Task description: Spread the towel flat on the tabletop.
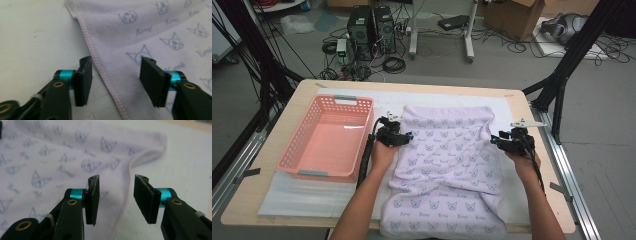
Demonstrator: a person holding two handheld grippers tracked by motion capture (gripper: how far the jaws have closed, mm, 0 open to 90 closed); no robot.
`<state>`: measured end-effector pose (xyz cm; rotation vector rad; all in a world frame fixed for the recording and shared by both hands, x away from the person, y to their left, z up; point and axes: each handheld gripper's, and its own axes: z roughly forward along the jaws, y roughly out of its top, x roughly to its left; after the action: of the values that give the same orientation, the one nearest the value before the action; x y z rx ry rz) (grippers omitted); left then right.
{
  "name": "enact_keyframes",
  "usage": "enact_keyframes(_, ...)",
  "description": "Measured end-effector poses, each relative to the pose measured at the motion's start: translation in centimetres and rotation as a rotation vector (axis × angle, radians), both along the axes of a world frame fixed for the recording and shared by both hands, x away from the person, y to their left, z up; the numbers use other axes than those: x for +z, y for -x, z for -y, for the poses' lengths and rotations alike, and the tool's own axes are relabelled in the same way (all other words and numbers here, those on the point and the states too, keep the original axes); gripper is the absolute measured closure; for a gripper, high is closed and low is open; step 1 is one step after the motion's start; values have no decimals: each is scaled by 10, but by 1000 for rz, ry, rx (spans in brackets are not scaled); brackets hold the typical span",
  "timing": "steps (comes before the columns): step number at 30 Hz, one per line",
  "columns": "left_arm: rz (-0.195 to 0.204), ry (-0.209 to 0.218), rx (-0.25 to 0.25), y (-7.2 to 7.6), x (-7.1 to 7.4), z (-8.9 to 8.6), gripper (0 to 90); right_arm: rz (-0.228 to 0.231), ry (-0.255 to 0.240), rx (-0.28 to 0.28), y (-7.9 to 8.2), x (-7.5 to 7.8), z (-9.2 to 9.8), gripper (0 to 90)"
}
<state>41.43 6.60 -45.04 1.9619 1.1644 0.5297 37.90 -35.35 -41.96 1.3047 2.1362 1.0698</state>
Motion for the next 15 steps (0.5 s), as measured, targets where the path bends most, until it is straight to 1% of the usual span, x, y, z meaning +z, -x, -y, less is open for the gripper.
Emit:
enact_keyframes(1,-4,-2,-16,1,1,1,602,-1,15,1,0,-4,0,550)
enact_keyframes(2,-9,4,-47,2,1,2,723,-15,29,-6,0,-9,-2,550)
enact_keyframes(3,-1,-14,-47,2,2,5,850,-27,43,-7,-1,-14,-3,551)
enact_keyframes(4,-4,-15,-42,2,2,6,856,-47,48,-8,-2,-18,-4,556)
enact_keyframes(5,-8,2,-33,0,2,5,860,-58,50,-13,-4,-21,-6,561)
enact_keyframes(6,1,-1,-8,-2,2,2,861,-66,49,-13,-4,-24,-7,569)
enact_keyframes(7,17,22,22,-4,3,-2,862,-70,44,-15,-5,-25,-9,571)
enact_keyframes(8,30,50,53,-7,4,-7,862,-61,46,-18,-4,-25,-11,573)
enact_keyframes(9,54,77,88,-10,5,-11,862,-56,40,-18,-4,-25,-13,573)
enact_keyframes(10,75,93,121,-12,6,-15,862,-53,34,-18,-3,-25,-14,573)
enact_keyframes(11,71,112,141,-16,5,-19,862,-42,32,-18,-3,-24,-14,569)
enact_keyframes(12,56,121,149,-19,4,-21,861,-37,25,-13,-3,-24,-15,564)
enact_keyframes(13,55,128,151,-21,3,-22,861,-45,16,-11,-2,-24,-15,564)
enact_keyframes(14,57,137,155,-22,2,-21,860,-49,24,-8,-3,-25,-16,564)
enact_keyframes(15,55,131,153,-22,1,-21,860,-54,34,-6,-3,-26,-17,571)
